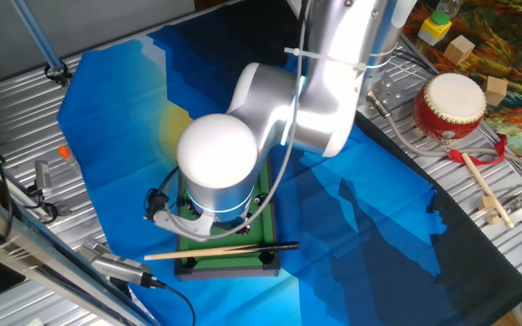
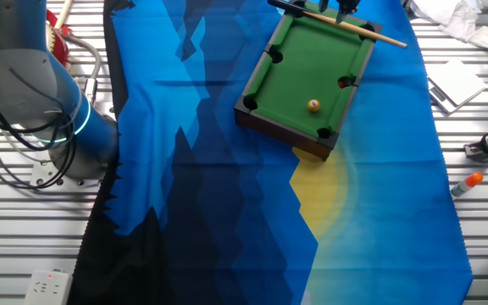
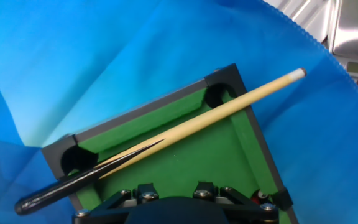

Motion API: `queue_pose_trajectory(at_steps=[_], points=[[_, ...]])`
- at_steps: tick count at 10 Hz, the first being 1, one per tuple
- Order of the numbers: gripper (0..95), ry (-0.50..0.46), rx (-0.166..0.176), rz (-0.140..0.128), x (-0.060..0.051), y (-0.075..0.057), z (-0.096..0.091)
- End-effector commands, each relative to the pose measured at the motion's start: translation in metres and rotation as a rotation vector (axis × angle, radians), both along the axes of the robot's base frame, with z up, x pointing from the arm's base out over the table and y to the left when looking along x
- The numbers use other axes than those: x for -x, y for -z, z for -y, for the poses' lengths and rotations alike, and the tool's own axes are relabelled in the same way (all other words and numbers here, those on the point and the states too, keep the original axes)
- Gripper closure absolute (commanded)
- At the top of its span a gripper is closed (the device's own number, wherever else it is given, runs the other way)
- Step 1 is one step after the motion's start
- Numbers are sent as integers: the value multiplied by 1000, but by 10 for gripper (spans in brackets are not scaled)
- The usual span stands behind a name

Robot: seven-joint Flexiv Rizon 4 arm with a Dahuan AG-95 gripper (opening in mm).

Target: Hit the pool ball

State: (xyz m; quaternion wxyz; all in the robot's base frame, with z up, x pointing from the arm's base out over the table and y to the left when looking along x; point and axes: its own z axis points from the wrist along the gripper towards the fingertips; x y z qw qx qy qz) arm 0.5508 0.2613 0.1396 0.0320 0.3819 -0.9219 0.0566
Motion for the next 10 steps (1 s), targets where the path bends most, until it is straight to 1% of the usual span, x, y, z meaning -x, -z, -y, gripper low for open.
queue_pose_trajectory(at_steps=[1, 4, 6, 7, 8, 10], points=[[570, -43, 15, -1, 0, 0, 0], [570, -137, 26, 7, -1, 1, -1], [570, -208, 62, 9, -1, 1, -1], [570, -262, 85, 11, -1, 1, -1], [570, -299, 96, 15, -1, 1, -1], [570, -390, 110, 38, -1, 1, -1]])
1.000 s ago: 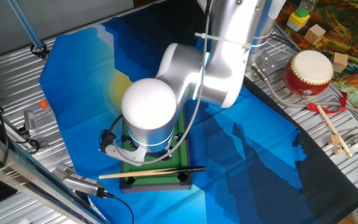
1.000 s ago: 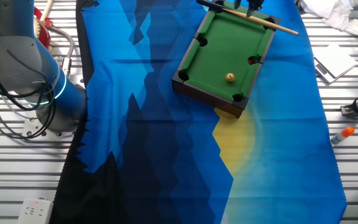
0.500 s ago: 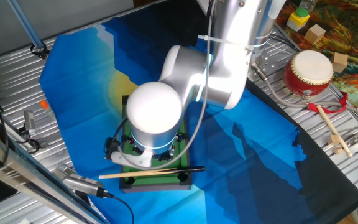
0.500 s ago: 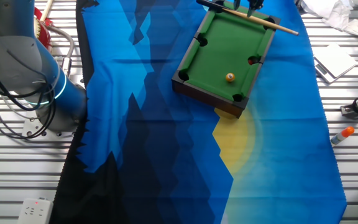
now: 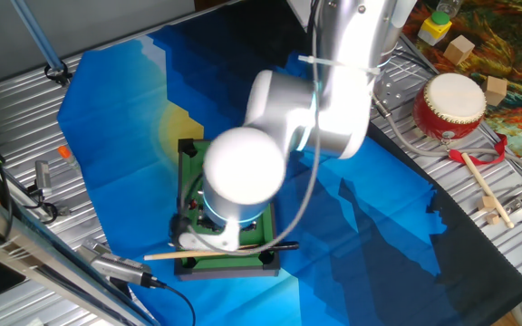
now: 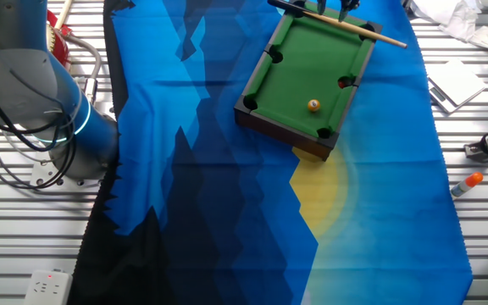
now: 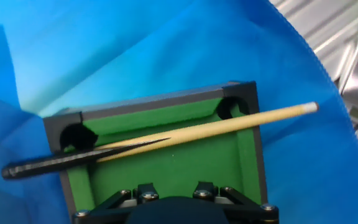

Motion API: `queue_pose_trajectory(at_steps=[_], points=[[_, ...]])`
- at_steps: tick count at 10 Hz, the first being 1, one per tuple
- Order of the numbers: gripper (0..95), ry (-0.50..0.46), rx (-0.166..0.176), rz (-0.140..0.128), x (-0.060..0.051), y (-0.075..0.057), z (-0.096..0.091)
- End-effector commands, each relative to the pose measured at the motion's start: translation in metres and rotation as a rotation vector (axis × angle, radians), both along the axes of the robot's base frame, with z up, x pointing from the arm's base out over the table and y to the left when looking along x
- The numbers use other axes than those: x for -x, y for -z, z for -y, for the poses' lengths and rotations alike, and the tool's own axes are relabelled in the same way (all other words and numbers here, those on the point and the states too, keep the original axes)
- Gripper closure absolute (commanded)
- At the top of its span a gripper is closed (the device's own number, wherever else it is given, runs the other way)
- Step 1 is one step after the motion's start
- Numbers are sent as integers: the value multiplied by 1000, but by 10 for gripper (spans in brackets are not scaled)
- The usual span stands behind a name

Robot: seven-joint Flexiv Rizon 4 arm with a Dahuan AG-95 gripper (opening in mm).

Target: Hit the pool ball

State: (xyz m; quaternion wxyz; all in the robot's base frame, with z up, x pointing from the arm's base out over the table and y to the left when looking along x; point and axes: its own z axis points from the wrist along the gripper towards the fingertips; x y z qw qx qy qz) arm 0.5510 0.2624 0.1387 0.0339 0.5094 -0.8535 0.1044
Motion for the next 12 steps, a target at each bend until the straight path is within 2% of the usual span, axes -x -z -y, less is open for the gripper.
queue_pose_trajectory(at_steps=[1, 5, 9, 12], points=[[570, -122, 25, 27, -1, 0, 0], [570, -170, 27, 54, -2, 2, 0], [570, -142, 21, 67, -15, 13, -7], [570, -170, 27, 82, -22, 21, -12]])
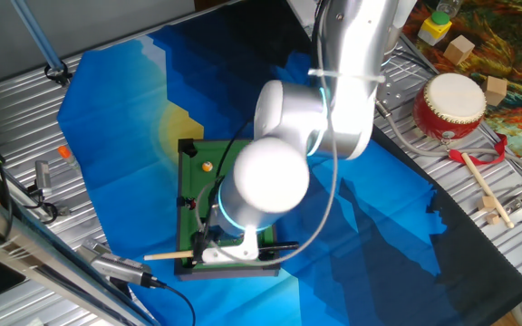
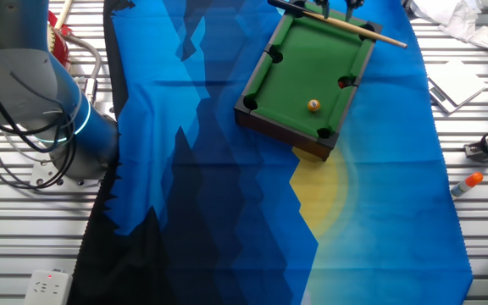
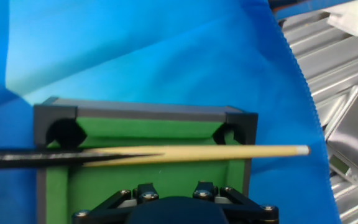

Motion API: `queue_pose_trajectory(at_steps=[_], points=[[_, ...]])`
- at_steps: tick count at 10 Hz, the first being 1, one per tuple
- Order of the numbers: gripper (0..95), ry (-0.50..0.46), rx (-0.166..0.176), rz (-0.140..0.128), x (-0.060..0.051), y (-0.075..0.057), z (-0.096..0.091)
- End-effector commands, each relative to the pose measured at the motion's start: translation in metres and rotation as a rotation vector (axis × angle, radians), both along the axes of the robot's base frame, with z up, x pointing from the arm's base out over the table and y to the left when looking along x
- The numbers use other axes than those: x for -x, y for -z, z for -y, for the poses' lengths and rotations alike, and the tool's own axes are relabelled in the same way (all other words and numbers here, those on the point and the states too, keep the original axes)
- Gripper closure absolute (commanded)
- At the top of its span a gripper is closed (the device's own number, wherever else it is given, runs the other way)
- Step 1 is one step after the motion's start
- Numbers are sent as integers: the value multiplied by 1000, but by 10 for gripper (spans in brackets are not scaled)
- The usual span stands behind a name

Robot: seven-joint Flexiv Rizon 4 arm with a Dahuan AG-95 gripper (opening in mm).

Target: Hit the pool ball

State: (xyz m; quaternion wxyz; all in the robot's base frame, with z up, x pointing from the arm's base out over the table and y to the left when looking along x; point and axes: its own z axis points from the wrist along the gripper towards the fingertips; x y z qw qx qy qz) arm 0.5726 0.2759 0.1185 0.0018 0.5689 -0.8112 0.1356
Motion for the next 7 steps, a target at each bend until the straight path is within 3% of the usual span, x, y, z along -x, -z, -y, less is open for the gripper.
queue_pose_trajectory(at_steps=[1, 5, 7], points=[[570, -42, 5, 26, -2, 2, 1], [570, -150, 17, 71, -4, 4, -1], [570, -151, 12, 41, -4, 5, -1]])
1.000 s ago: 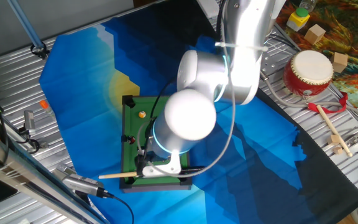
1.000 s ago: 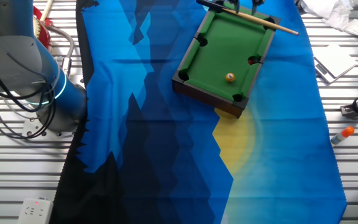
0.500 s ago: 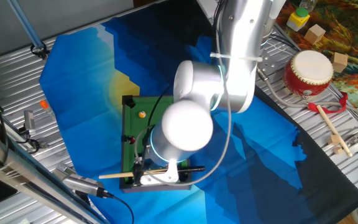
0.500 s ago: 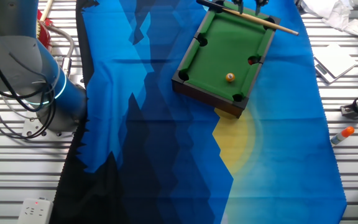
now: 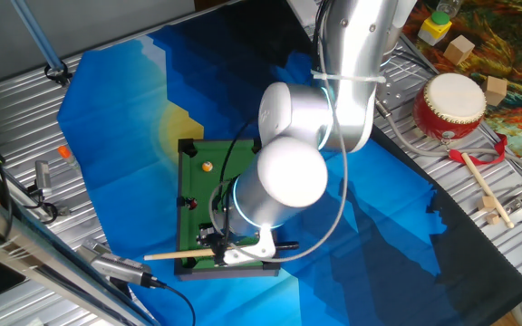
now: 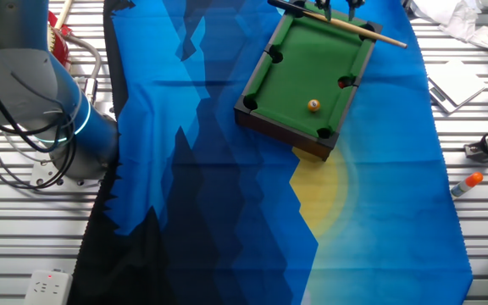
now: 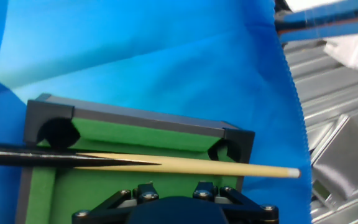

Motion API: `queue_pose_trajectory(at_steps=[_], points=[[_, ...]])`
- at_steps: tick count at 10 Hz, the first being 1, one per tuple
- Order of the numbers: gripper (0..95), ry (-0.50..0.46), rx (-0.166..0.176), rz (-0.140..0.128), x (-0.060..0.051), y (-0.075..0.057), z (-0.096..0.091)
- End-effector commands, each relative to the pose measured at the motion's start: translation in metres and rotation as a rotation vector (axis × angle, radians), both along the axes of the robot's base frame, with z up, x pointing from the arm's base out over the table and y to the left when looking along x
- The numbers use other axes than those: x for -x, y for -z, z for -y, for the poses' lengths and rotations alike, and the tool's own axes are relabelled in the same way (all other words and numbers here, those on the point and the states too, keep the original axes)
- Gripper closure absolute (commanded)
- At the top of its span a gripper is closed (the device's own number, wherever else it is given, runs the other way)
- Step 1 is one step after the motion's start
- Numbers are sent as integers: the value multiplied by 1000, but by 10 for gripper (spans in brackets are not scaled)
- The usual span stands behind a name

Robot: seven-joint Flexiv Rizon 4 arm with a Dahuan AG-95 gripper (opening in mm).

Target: Hit the pool ball

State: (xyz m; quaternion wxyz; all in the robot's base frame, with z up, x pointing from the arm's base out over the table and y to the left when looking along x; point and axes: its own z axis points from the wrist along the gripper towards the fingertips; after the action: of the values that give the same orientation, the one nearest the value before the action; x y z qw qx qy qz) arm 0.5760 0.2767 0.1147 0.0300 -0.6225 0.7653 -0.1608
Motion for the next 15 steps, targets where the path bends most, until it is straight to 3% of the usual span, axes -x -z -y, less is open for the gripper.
queue_pose_trajectory(at_steps=[1, 2, 4, 15], points=[[760, 4, -18, -94, -1, 1, -1], [760, 7, -22, -146, -1, 1, -1], [760, -75, -42, -215, -1, 1, -1], [760, -96, -43, -221, -1, 1, -1]])
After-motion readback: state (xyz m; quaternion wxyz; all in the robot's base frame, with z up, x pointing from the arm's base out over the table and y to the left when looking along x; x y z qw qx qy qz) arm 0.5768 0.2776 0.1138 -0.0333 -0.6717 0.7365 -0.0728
